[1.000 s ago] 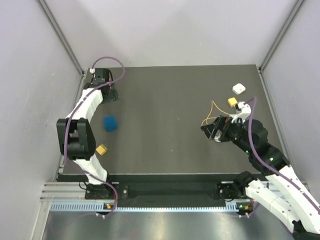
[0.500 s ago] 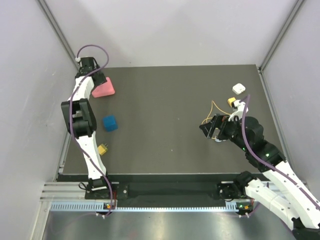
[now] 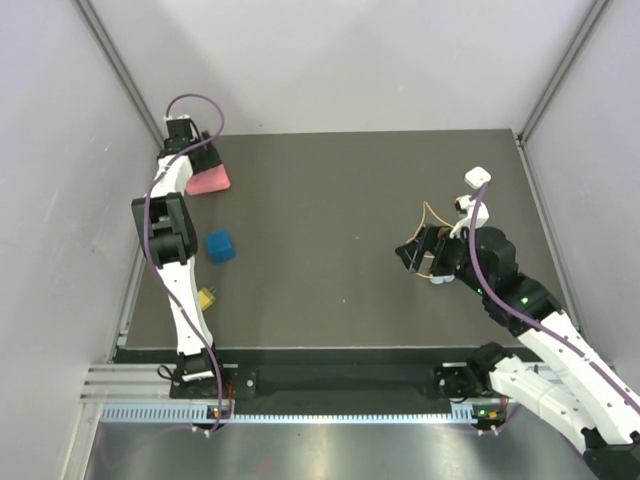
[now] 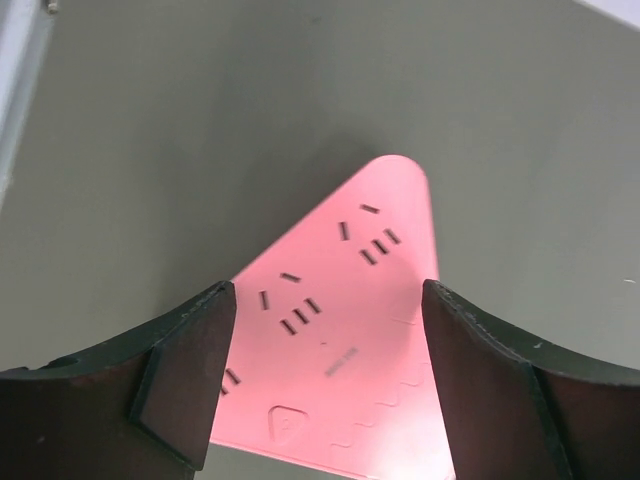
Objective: Insert the plug
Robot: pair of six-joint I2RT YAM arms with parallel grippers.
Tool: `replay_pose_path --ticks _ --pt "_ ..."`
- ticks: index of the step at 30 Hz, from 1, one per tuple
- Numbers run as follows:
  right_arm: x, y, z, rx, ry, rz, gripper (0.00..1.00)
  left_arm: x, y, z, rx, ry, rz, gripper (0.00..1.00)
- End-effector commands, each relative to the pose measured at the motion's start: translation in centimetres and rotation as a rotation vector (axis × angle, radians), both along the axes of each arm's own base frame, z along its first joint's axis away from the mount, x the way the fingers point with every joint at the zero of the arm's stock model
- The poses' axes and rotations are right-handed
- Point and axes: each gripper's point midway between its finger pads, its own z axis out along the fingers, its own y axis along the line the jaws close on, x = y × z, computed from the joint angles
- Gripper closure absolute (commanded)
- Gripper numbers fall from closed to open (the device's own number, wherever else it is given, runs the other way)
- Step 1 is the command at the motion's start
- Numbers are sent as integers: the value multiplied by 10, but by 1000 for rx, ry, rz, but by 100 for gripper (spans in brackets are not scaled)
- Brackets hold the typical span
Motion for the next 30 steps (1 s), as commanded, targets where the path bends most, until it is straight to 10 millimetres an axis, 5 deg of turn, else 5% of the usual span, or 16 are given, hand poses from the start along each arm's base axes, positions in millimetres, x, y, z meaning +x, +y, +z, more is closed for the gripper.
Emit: replay_pose_path --ticks 1,7,17,19,22,25,30 --pt "6 0 23 43 -64 -17 0 -12 -24 -17 -97 44 -56 22" --pt "-8 -3 36 58 -57 5 0 -56 -56 -36 -123 184 -26 26" --pt "-40 -10 60 148 -126 53 0 -140 -128 -19 -228 286 -33 30" --pt "-45 -8 61 175 -133 65 0 -156 -164 -22 -261 303 -103 30" --pt "-49 -7 56 177 -115 79 0 -171 -190 -7 -229 312 -178 30" --pt "-54 -6 51 162 -91 104 0 -179 -188 24 -170 296 -168 29" --pt "-59 -5 44 169 -79 117 0 -198 -146 86 -1 200 -41 25"
